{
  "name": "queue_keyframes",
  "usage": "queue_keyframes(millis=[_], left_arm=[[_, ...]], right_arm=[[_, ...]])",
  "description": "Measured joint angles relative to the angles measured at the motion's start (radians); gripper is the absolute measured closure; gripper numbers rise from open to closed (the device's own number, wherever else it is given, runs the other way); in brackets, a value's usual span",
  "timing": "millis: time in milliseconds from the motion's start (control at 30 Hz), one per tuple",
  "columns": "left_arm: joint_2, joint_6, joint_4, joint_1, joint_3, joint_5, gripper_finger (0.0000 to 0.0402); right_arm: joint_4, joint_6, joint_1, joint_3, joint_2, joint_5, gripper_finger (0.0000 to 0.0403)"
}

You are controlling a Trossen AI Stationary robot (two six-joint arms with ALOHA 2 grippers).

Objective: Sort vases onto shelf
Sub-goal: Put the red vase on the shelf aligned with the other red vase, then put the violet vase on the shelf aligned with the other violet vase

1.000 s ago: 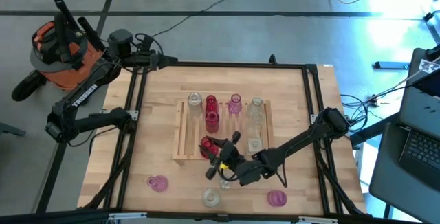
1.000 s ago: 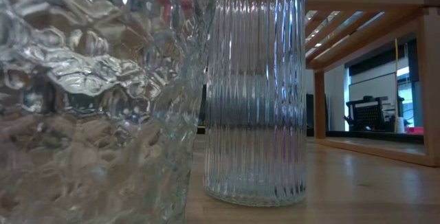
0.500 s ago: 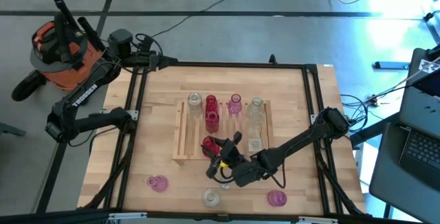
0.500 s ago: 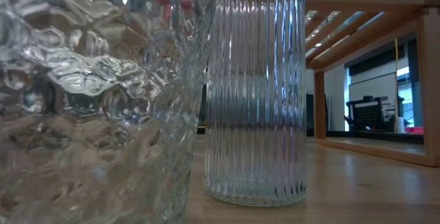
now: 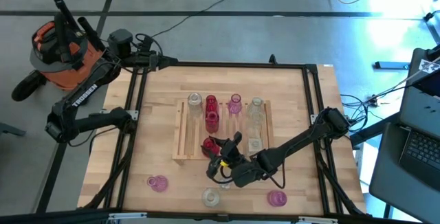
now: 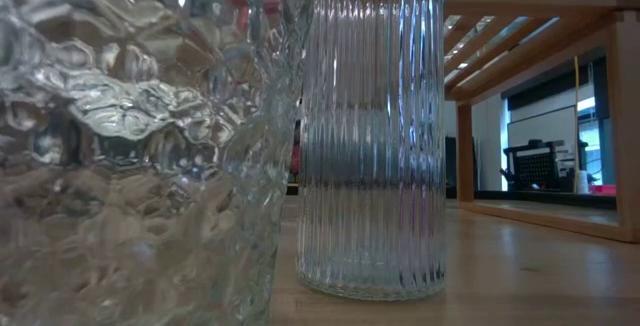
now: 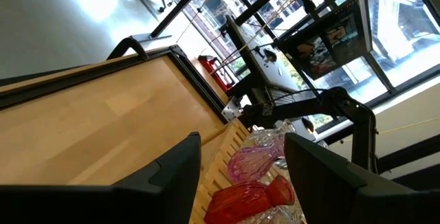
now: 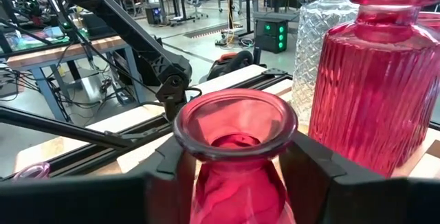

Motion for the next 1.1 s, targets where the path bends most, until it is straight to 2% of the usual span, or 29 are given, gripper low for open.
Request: queue_keyframes(millis=[367, 500, 633, 867, 1000, 1100], left_arm=[[0.0, 0.0, 0.0, 0.0, 0.0, 0.021, 0.02], [0.0, 0.0, 0.0, 0.0, 0.0, 0.021, 0.02], [0.0, 0.0, 0.0, 0.0, 0.0, 0.021, 0.02], [0.0, 0.0, 0.0, 0.0, 0.0, 0.022, 0.02], [0.0, -0.002, 0.0, 0.0, 0.0, 0.024, 0.02], [0.0, -0.004, 0.008, 0.0, 0.0, 0.041, 0.02]], right_arm=[[0.002, -0.003, 0.0, 0.0, 0.0, 0.014, 0.0068], [0.042, -0.019, 0.0, 0.0, 0.0, 0.011, 0.0028], [0.209, -0.169, 0.0, 0.0, 0.0, 0.012, 0.0014], [0.56, -0.468, 0.001, 0.005, 0.0, 0.011, 0.0024], [0.714, -0.68, 0.001, 0.078, 0.0, -0.016, 0.0029], [0.752, -0.847, 0.0, 0.176, 0.0, -0.052, 0.0029]])
